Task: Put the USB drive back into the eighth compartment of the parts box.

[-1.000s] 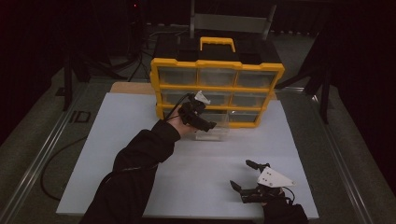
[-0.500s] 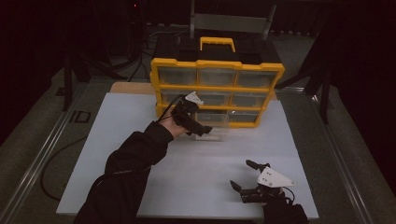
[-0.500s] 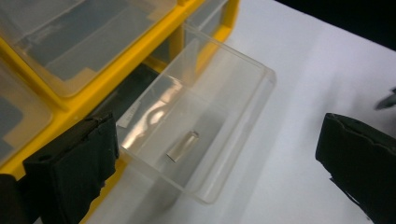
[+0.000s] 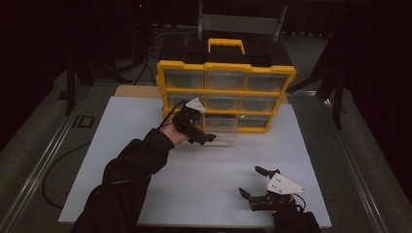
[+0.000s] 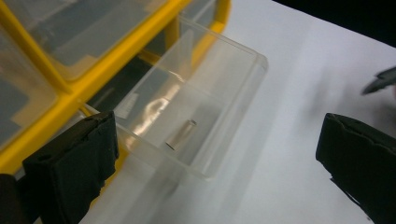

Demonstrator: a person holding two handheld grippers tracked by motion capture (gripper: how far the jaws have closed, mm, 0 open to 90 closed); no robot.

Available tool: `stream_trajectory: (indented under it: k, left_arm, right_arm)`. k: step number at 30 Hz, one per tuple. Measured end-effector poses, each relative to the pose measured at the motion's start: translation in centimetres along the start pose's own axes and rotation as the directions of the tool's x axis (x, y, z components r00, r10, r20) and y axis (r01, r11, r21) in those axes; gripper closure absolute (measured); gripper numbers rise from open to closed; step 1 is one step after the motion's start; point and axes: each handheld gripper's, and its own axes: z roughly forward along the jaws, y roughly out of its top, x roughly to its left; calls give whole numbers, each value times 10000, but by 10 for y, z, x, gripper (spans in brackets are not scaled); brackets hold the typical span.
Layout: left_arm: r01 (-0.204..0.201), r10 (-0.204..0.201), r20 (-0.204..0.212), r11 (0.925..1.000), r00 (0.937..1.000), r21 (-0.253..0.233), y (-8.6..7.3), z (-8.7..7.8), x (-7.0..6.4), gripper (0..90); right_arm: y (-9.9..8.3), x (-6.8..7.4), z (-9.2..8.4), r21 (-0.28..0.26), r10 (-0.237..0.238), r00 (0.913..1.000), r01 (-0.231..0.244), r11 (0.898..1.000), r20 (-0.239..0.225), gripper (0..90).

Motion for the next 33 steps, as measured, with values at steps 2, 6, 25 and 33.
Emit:
stream_trajectory:
  k: [2,6,25,33]
  left_arm:
    - [51,-51,-24,10000,10000,24,-1,-2,1,5]
    - [64,-64,45,10000,10000,52,-5,-5,1,5]
    - [-135,129,-178,9993,9998,-348,-39,-33,2,6]
    - [-307,296,-265,9987,9992,-399,-55,-47,3,6]
  right_arm:
    - [0,0,0,17,13,10000,-13,10000,12,82]
    - [0,-1,0,20,5,10000,-5,10000,31,82]
    - [4,-1,8,-15,-127,9998,127,9999,-146,82]
    - [4,0,9,50,-142,9997,143,9999,-181,83]
